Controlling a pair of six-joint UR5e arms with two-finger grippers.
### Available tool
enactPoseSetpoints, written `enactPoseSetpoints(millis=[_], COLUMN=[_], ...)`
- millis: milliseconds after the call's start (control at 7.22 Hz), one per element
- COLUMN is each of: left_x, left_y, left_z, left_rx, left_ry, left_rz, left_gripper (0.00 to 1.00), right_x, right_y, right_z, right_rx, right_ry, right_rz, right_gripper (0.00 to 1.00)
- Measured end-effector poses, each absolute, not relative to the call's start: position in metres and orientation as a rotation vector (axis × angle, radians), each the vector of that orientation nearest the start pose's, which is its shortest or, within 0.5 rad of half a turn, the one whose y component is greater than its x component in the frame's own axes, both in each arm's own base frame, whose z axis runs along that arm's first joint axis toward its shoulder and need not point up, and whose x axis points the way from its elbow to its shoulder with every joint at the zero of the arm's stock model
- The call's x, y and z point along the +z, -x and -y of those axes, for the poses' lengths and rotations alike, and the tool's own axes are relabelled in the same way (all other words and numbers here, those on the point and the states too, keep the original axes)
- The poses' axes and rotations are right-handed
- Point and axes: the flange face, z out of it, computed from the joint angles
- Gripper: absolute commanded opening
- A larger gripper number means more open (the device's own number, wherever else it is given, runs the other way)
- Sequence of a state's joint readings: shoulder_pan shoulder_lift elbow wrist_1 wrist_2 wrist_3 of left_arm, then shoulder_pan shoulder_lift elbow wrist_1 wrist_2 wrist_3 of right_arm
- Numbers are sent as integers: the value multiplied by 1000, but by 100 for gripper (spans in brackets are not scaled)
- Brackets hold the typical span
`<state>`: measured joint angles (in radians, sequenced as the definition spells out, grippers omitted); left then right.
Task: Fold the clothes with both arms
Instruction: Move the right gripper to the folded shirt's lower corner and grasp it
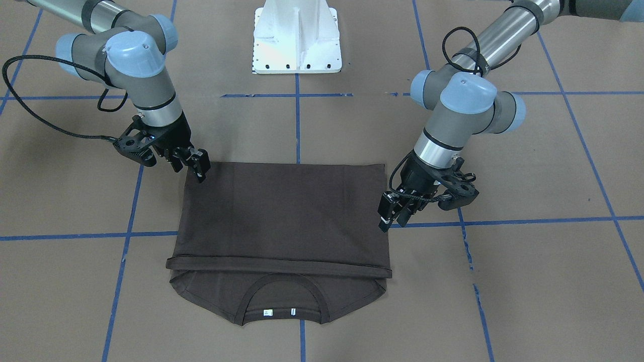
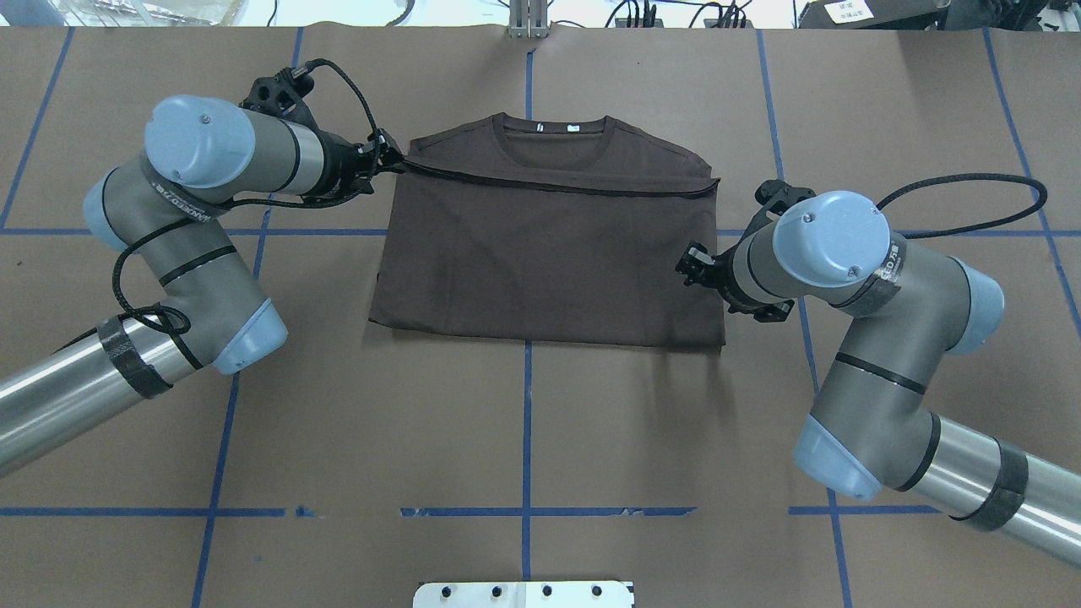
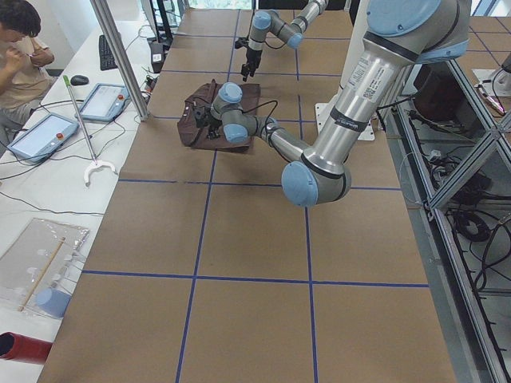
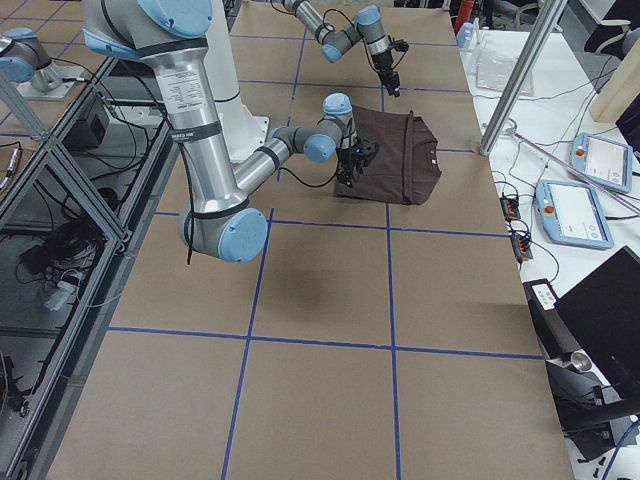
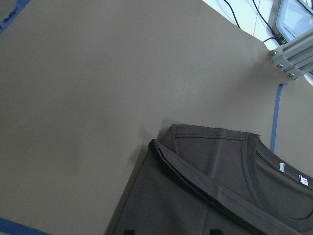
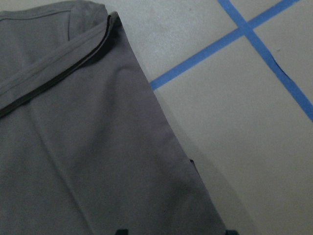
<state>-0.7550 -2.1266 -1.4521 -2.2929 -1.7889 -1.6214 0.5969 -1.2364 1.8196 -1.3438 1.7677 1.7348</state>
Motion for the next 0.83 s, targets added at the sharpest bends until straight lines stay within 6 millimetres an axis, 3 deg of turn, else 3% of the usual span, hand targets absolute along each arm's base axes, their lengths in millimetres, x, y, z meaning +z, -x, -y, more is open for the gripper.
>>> enactPoseSetpoints(millis=[415, 831], left_x=[301, 296], left_y=[-438, -437], left_z=[565, 563], left_rx=[-593, -590], left_ry=[-216, -219], left_rz=[-1178, -1187], left_gripper=[60, 60], right_x=[337, 361], right_y=[436, 437], right_z=[417, 407], right_rx=[649, 647], right_ry=[32, 44], right_rz=[862, 821], right_gripper=[73, 73])
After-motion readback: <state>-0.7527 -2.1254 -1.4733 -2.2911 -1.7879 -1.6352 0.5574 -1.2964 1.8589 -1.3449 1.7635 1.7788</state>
